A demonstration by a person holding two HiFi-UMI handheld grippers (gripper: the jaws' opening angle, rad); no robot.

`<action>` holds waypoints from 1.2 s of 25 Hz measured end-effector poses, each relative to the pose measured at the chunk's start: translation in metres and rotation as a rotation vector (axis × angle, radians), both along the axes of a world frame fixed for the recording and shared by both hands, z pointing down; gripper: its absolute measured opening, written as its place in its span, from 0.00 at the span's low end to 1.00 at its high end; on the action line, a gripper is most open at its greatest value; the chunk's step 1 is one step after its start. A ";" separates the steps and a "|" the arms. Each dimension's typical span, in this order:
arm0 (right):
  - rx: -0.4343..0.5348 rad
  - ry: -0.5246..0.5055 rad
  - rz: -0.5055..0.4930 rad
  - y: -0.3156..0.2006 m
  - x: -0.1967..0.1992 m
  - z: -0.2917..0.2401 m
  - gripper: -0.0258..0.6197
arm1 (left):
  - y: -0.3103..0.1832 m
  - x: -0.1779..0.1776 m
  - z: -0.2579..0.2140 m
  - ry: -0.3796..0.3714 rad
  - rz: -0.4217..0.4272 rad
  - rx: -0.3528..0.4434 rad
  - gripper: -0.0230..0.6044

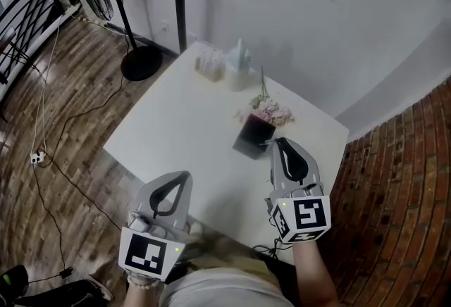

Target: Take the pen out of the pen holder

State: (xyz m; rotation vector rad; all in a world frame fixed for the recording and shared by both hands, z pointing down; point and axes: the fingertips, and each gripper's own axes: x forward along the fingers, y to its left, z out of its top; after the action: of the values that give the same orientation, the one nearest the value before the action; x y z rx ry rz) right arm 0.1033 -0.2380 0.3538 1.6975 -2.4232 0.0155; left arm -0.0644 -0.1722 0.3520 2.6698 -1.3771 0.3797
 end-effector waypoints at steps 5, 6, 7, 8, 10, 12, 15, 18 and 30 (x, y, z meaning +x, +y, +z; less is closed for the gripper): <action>0.046 -0.007 -0.020 0.015 -0.006 -0.025 0.10 | 0.004 0.000 -0.013 0.002 0.001 0.032 0.02; 0.052 -0.009 -0.024 0.019 -0.007 -0.030 0.10 | 0.005 0.000 -0.015 0.003 -0.001 0.039 0.02; 0.056 -0.010 -0.032 0.024 -0.008 -0.034 0.10 | 0.007 0.000 -0.018 0.004 -0.004 0.045 0.02; 0.059 -0.011 -0.040 0.028 -0.010 -0.037 0.10 | 0.008 -0.001 -0.021 0.004 -0.008 0.051 0.02; 0.059 -0.014 -0.055 0.035 -0.013 -0.042 0.10 | 0.011 -0.004 -0.024 0.003 -0.017 0.058 0.02; 0.055 -0.021 -0.070 0.041 -0.016 -0.046 0.10 | 0.013 -0.007 -0.027 0.002 -0.026 0.063 0.02; 0.049 -0.022 -0.089 0.050 -0.019 -0.048 0.10 | 0.017 -0.010 -0.028 0.002 -0.036 0.070 0.02; 0.040 -0.017 -0.105 0.057 -0.022 -0.047 0.10 | 0.020 -0.010 -0.031 0.000 -0.041 0.079 0.02; -0.014 -0.021 -0.141 0.073 -0.023 -0.028 0.10 | 0.027 0.000 -0.027 -0.003 -0.020 0.072 0.02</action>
State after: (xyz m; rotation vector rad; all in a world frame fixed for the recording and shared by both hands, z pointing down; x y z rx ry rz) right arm 0.0808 -0.1647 0.3254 1.5252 -2.5460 0.0314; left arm -0.0639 -0.1452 0.3250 2.7112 -1.4438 0.3393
